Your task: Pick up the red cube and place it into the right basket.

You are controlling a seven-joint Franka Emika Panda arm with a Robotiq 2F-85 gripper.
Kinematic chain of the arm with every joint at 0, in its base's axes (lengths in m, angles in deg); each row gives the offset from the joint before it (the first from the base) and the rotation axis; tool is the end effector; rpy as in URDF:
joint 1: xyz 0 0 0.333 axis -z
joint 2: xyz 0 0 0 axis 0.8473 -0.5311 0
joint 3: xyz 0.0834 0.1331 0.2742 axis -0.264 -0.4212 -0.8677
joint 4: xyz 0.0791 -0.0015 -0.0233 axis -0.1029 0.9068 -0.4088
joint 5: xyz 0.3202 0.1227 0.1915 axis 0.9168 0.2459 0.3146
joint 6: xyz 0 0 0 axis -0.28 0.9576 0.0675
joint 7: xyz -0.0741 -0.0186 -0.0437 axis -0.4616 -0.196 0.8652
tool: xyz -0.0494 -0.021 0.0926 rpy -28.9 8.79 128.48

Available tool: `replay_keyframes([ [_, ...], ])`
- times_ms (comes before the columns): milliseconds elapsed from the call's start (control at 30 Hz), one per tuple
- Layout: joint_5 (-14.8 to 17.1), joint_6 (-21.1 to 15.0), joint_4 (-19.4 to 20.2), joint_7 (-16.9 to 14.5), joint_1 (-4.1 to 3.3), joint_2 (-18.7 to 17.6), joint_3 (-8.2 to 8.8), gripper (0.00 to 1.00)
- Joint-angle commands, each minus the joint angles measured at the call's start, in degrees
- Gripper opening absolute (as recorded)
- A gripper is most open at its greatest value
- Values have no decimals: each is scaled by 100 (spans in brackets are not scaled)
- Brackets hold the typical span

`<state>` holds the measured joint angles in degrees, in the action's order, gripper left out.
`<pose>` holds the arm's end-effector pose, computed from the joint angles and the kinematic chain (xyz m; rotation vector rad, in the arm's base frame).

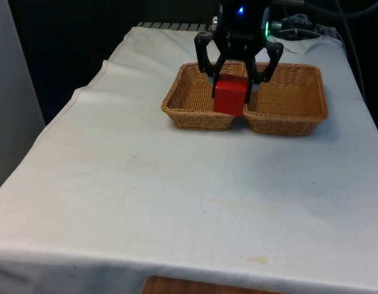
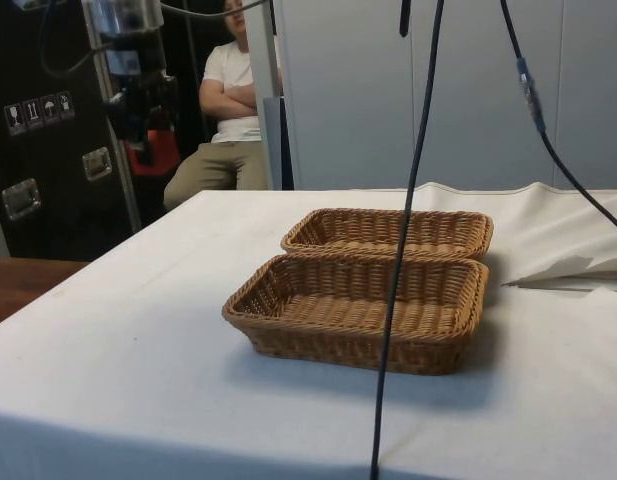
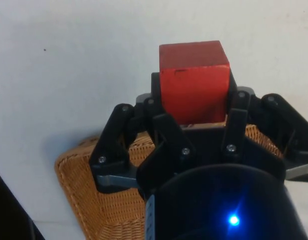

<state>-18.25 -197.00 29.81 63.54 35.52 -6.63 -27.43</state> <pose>0.7205 0.0108 0.3627 3.0319 -0.1112 0.1151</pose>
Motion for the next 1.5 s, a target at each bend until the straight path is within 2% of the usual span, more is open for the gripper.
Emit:
replay_keyframes([
  [0, -34, -201, 309, 23, -97, 201, 34, 3],
  [200, -40, -315, 493, 46, -115, 298, -23, 3],
  [233, 0, -120, 166, 23, -11, 80, -57, 3],
  [267, -40, -327, 510, 52, -120, 309, -23, 3],
  [533, -86, -321, 688, 52, -138, 476, -40, 3],
  [567, -11, -183, 361, 29, -29, 241, -92, 3],
  [600, -97, -315, 733, 52, -143, 527, -40, 3],
  [833, -143, -327, 894, 63, -155, 682, -63, 3],
  [867, -69, -183, 602, 29, -52, 476, -115, 3],
  [900, -155, -327, 922, 63, -155, 710, -63, 3],
  [1067, -206, -327, 1100, 69, -172, 888, -80, 3],
  [1100, -132, -183, 814, 29, -74, 682, -126, 3],
  [1133, -212, -327, 1123, 69, -172, 911, -80, 3],
  [1400, -292, -321, 1375, 74, -183, 1163, -115, 3],
  [1433, -201, -183, 1089, 29, -92, 945, -160, 3],
  [1467, -304, -321, 1404, 74, -183, 1192, -120, 3],
])
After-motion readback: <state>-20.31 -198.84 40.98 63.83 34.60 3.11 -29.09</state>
